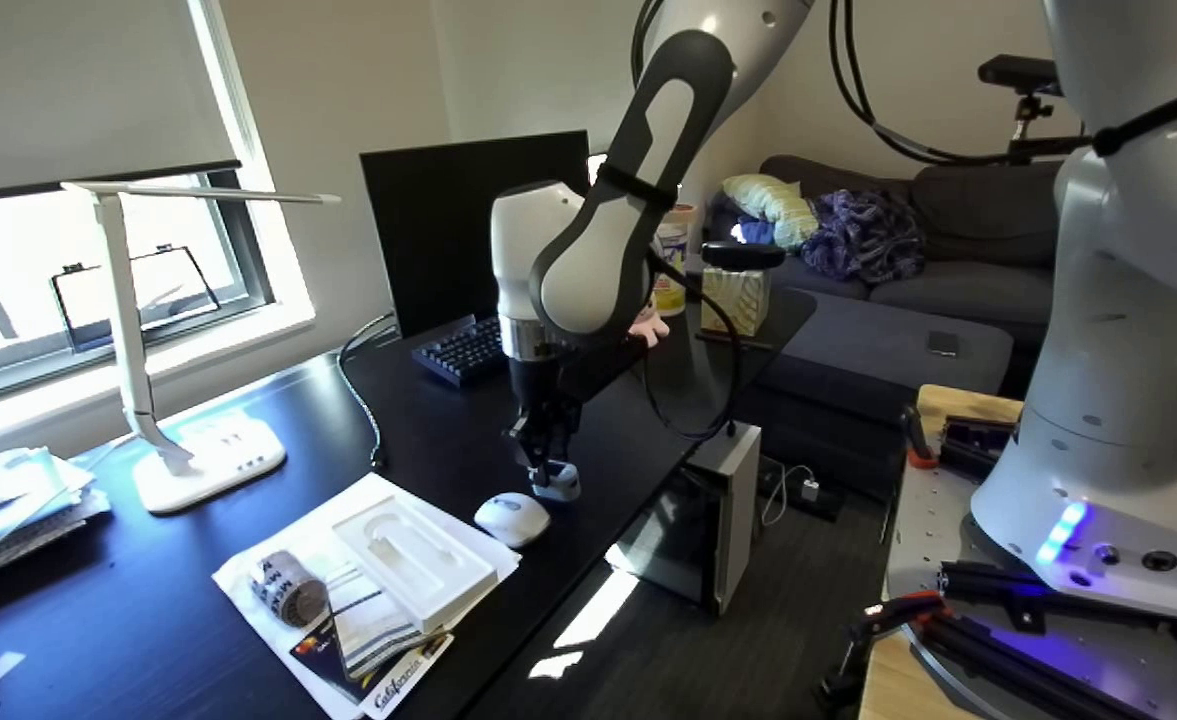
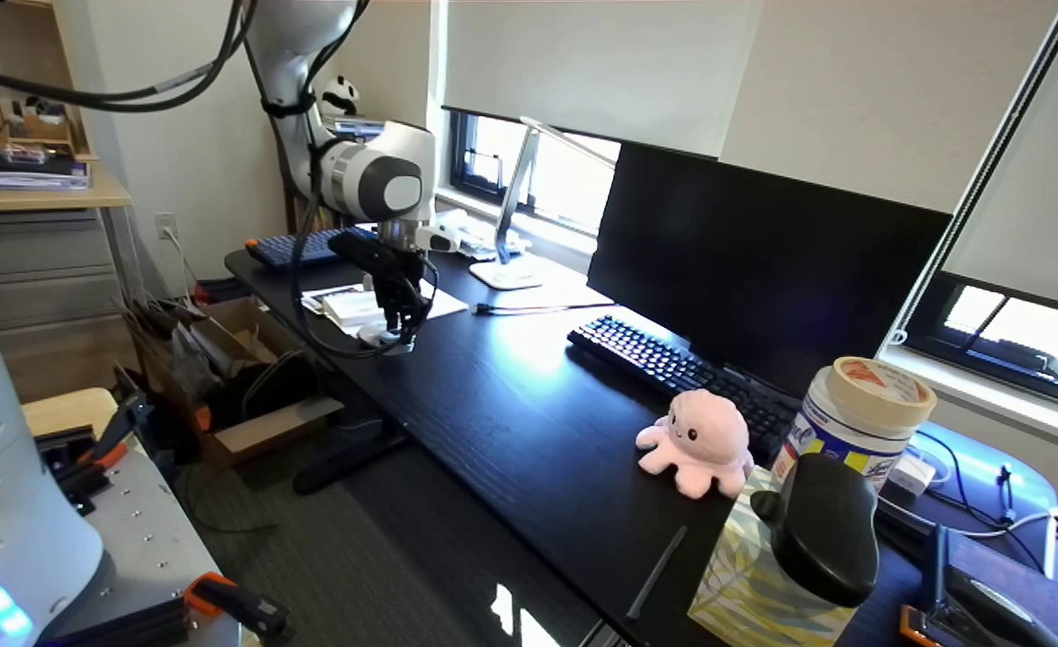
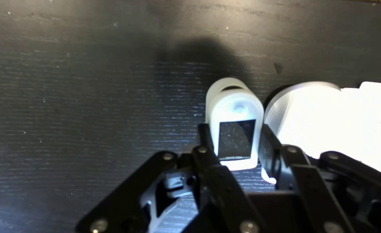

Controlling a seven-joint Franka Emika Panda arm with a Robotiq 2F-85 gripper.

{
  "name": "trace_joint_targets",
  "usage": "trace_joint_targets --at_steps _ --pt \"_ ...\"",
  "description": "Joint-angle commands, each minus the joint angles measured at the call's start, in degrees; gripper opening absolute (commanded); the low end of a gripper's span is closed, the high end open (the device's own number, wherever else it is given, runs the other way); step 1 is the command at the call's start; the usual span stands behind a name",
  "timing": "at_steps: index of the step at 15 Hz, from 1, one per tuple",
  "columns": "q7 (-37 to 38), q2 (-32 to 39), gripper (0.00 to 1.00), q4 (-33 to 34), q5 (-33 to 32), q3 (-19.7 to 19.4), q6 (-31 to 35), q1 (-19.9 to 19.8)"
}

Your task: Place the pulse oximeter on the left side of the desk

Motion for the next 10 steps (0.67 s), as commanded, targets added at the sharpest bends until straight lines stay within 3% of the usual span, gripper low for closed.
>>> trace_joint_targets --at_steps 1,5,6,7,8,10 --pt "1.4 2.0 0.13 1.4 0.6 0.4 0.4 -0.7" --pt "0.8 2.8 0.13 1.9 0.9 0.7 0.7 -1.2" --pt "1.1 2.7 0.18 1.9 1.0 0.7 0.7 -1.1" --pt "0.8 2.6 0.63 1.9 0.8 0.7 0.5 -1.1" --pt "0.7 2.4 0.64 1.8 0.9 0.8 0.6 -1.2" --pt "0.6 1.6 0.75 1.2 1.0 0.9 1.1 -1.2"
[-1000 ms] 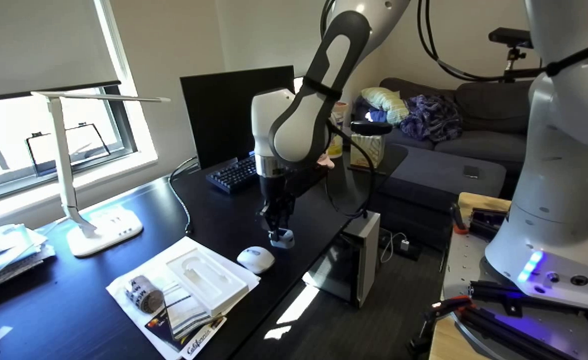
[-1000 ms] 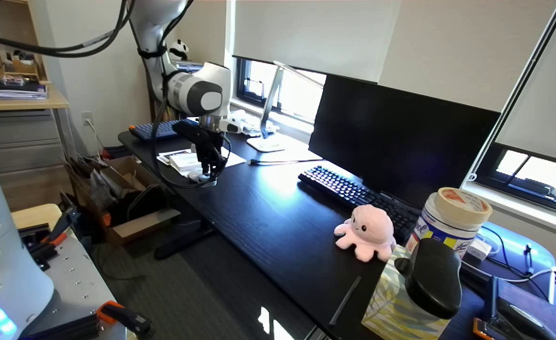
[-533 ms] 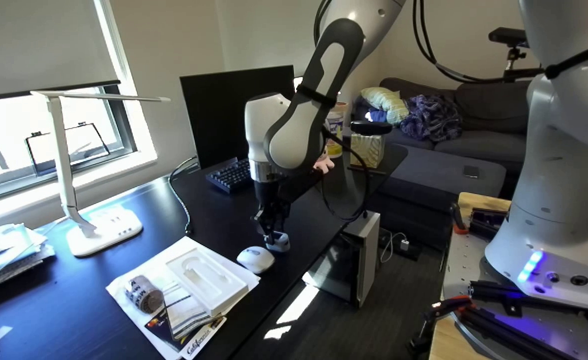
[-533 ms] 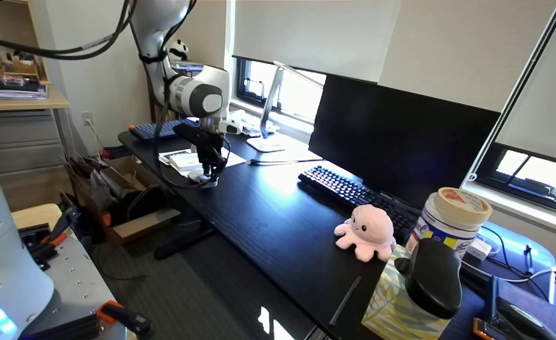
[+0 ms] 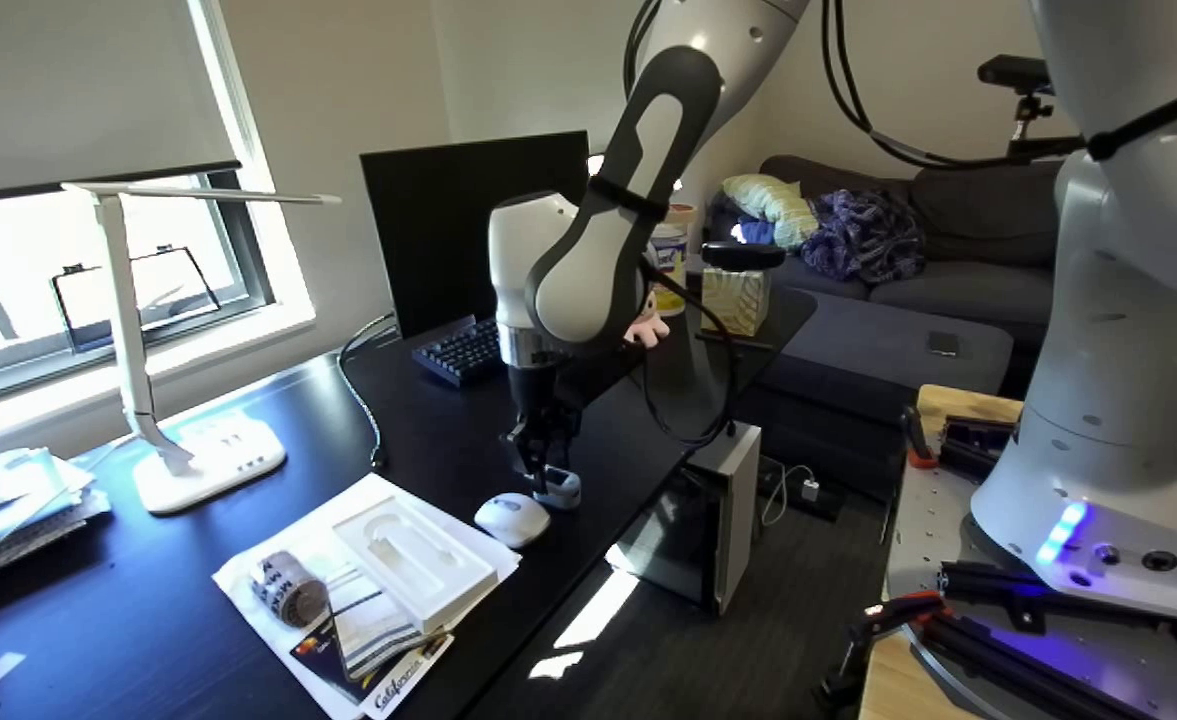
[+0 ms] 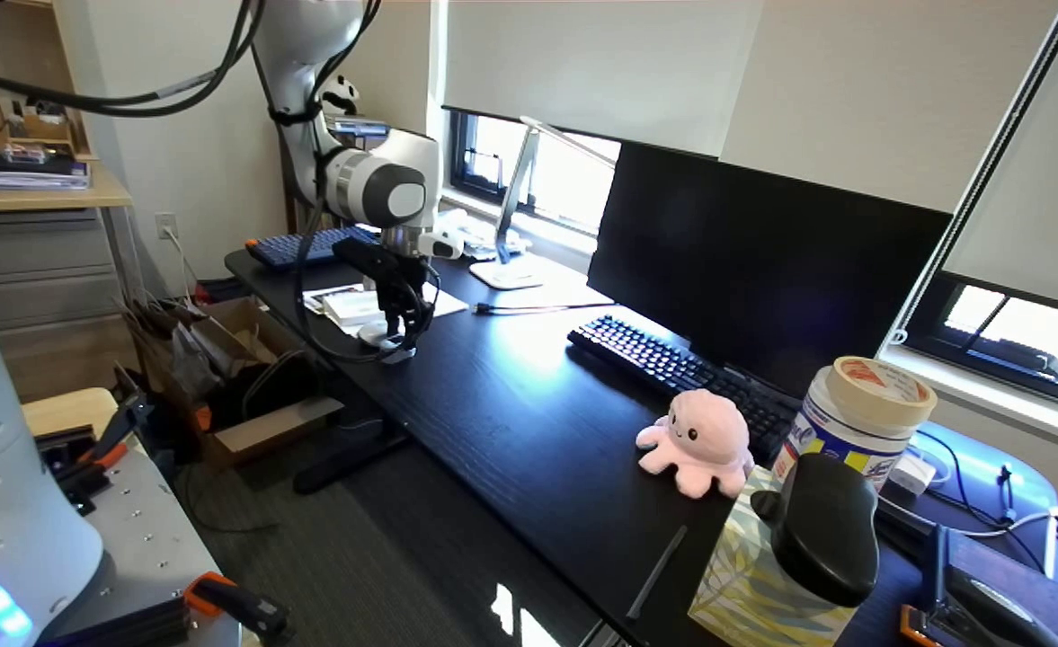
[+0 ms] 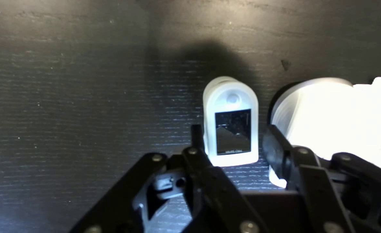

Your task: Place the pulse oximeter on the left side of the desk

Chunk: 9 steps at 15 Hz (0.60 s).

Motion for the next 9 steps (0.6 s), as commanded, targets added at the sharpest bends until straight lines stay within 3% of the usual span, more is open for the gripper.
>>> trace_joint_targets --at_steps 1,4,9 --pt "0.0 -0.9 0.82 -0.7 0.7 0.9 1.3 -0.9" --pt "2.2 -4.9 0.99 -3.1 -1.3 -1.2 1.9 0.4" --pt "1.9 -16.5 1.0 -8.1 -3.8 -5.6 1.1 -2.3"
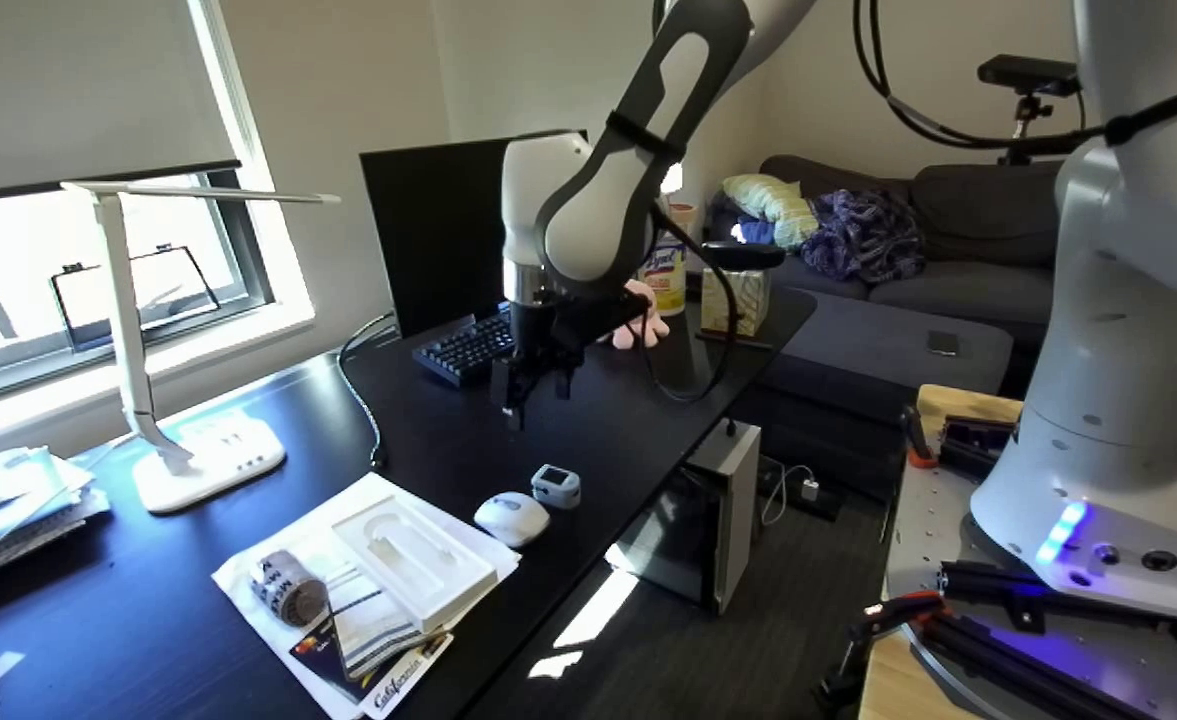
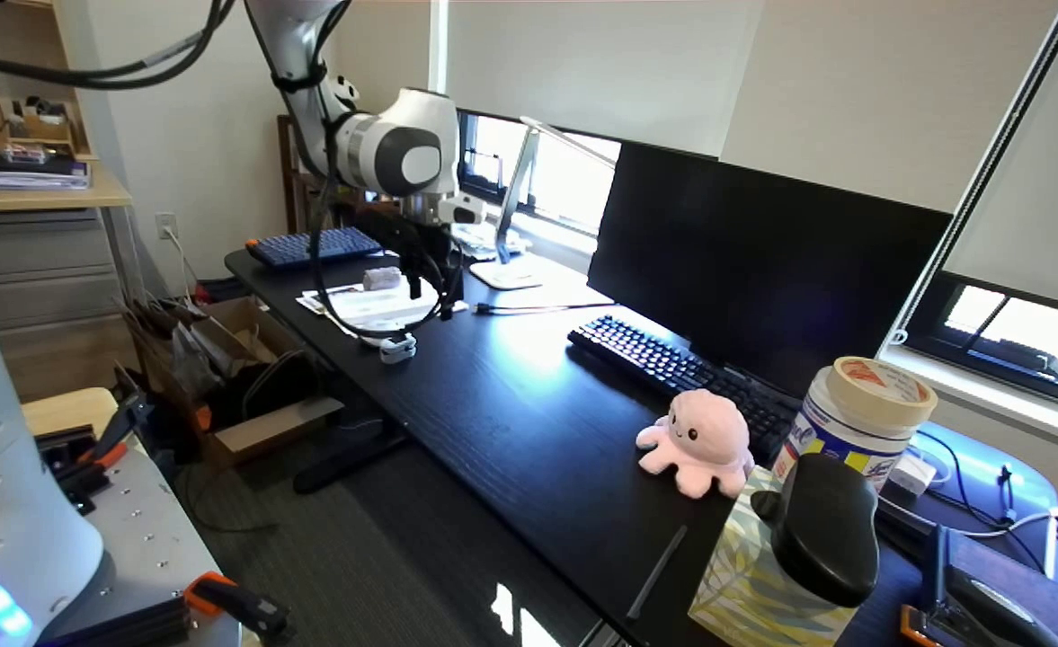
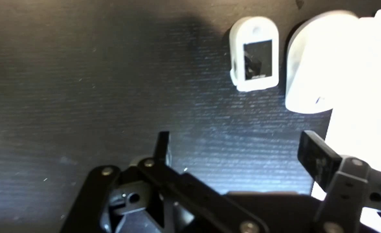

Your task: Place the pulse oximeter on the left side of the desk

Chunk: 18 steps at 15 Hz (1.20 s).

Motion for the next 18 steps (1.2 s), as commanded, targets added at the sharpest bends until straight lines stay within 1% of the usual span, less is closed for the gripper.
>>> trace_joint_targets --at_steps 1,5,6,9,10,13,17,18 --pt "0.5 -11.2 1.0 -6.7 -3.5 -2.8 -0.5 -3.4" --pt "-4.4 -19.2 1.0 -9.2 -0.4 -4.4 -1.8 -11.5" --pt "-6.9 -20.1 1.0 -9.0 0.5 -5.1 -2.2 -13.8" --pt "-13.4 -22.6 1.0 -8.4 -0.1 -6.6 -5.2 -17.9" --pt "-17.4 -23.5 1.0 -8.4 -0.3 -7.0 -6.5 -18.8" --pt "-28.0 -24.6 1.0 -7.9 -1.3 -7.7 -10.0 -20.0" --pt "-42.9 -24.3 1.0 -8.1 3.9 -7.9 -10.0 -19.0" --pt "-46.4 -23.9 1.0 -8.0 7.0 -7.9 -10.5 -18.5"
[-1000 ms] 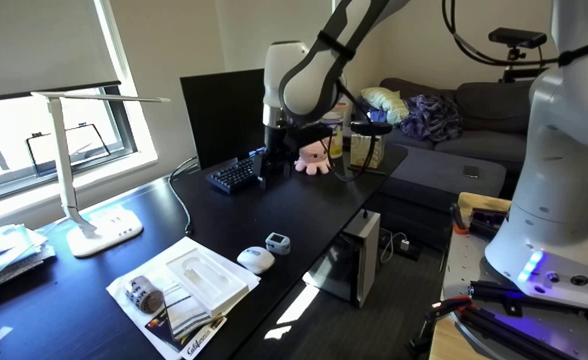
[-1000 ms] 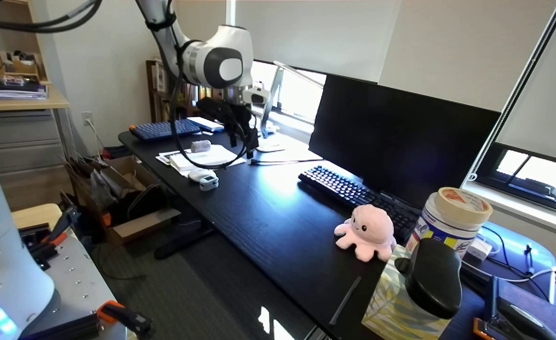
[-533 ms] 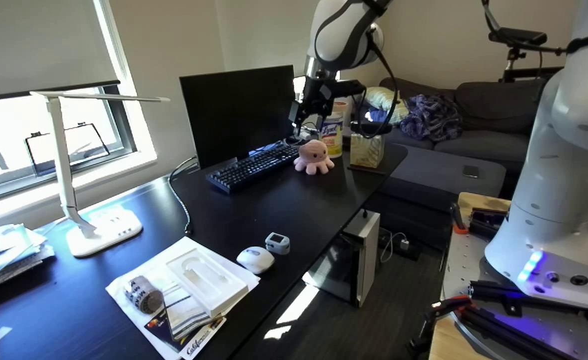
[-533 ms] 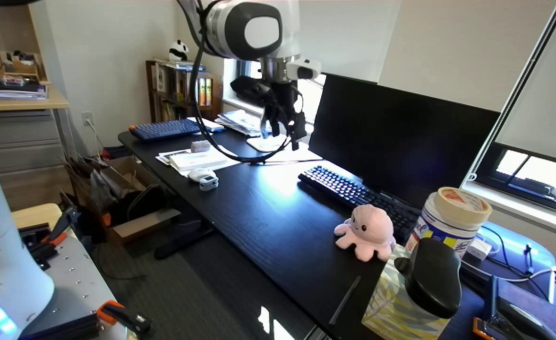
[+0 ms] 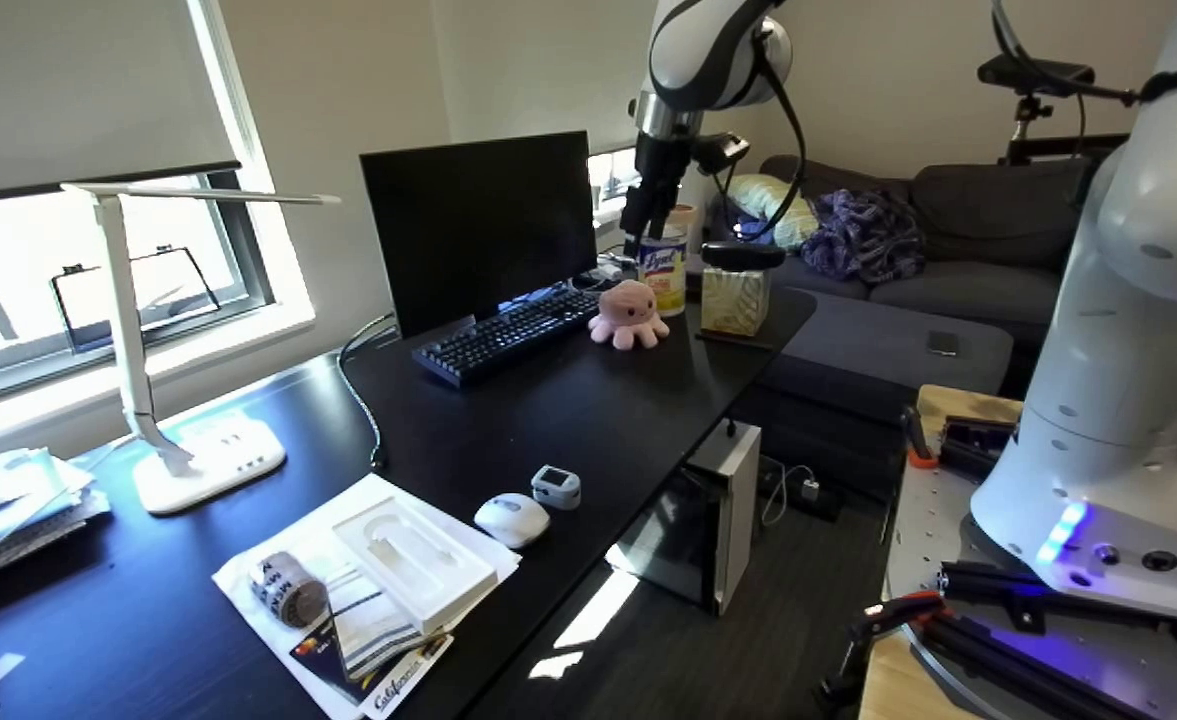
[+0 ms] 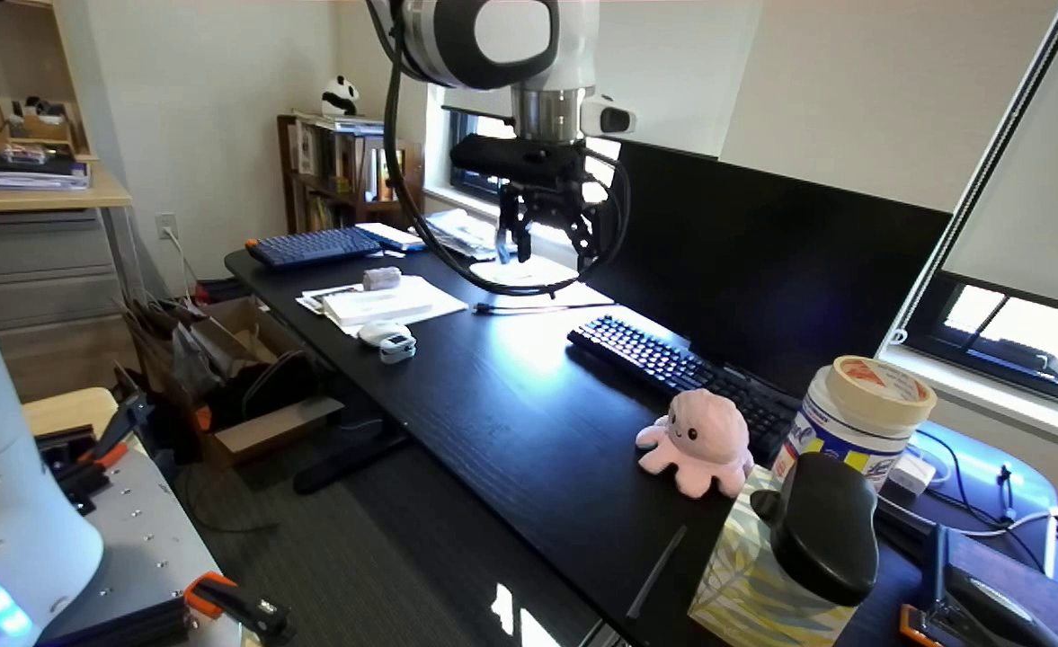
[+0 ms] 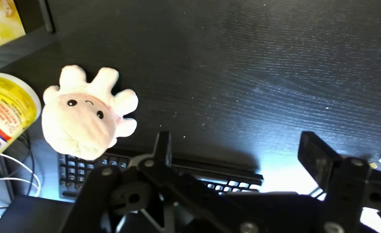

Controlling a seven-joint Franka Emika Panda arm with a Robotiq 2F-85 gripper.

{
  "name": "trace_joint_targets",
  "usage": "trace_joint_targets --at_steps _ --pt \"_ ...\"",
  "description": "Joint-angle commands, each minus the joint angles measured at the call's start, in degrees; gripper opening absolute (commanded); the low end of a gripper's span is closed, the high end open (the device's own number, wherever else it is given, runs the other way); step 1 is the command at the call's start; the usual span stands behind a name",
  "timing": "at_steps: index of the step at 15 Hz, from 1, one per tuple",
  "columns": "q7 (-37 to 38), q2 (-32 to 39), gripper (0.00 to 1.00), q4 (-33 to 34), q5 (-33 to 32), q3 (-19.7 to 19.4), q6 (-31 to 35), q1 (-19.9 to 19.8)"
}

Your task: Place the pulse oximeter on the left side of the desk

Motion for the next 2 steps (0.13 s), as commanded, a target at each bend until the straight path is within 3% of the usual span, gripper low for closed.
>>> trace_joint_targets --at_steps 1,2 --pt "-3.2 0.0 1.0 0.0 1.8 0.7 -0.3 -0.4" --pt "-5.9 0.1 1.0 0.0 3.5 0.7 -0.5 -0.2"
